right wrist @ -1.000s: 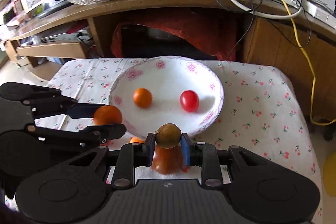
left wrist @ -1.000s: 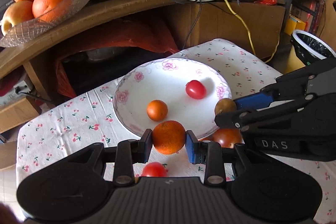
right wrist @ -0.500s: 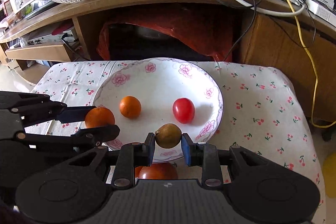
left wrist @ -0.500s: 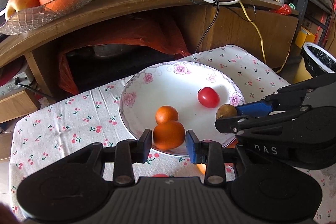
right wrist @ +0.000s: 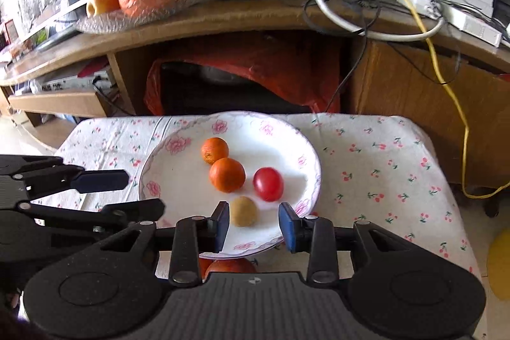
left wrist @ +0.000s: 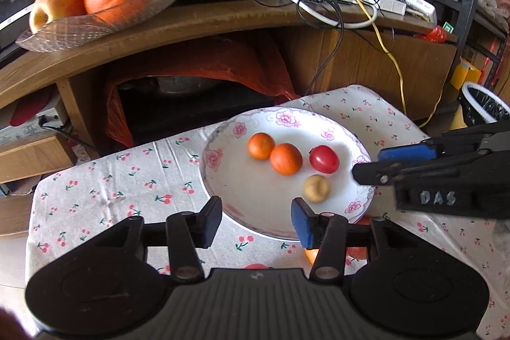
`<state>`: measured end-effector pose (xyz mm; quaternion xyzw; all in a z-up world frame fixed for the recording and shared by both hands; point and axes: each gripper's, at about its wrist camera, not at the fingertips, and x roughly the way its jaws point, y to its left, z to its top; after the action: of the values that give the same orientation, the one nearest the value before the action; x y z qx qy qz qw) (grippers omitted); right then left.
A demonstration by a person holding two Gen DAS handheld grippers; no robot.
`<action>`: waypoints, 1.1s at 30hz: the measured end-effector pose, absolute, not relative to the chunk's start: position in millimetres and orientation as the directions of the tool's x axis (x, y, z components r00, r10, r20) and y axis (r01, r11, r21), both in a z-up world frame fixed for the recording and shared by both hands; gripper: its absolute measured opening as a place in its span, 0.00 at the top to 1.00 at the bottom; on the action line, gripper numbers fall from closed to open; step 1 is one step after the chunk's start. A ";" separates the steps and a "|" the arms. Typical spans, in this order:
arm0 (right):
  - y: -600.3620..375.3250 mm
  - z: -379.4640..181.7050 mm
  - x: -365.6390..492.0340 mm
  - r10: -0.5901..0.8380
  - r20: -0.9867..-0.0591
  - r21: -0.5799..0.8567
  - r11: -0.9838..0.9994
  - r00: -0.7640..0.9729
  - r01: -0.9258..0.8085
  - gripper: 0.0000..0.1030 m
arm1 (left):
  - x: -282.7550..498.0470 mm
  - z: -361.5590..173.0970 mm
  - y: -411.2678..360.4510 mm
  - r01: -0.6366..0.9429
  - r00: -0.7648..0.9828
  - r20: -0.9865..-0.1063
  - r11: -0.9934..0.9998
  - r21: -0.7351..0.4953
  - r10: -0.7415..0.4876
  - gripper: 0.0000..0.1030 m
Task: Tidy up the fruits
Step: 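Grasp the large dark red tomato with the right tool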
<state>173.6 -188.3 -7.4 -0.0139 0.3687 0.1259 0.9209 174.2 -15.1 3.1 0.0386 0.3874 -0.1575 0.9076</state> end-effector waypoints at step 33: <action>-179.1 -54.4 153.9 0.301 -0.762 0.089 0.926 0.574 -0.367 0.58 | 141.9 -37.0 8.9 0.444 0.573 -0.777 0.896 0.029 -0.259 0.40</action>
<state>153.9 -179.1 -54.4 -0.0394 0.4215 0.1885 0.8861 141.9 8.9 -37.0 0.1110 0.4164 -0.1998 0.8800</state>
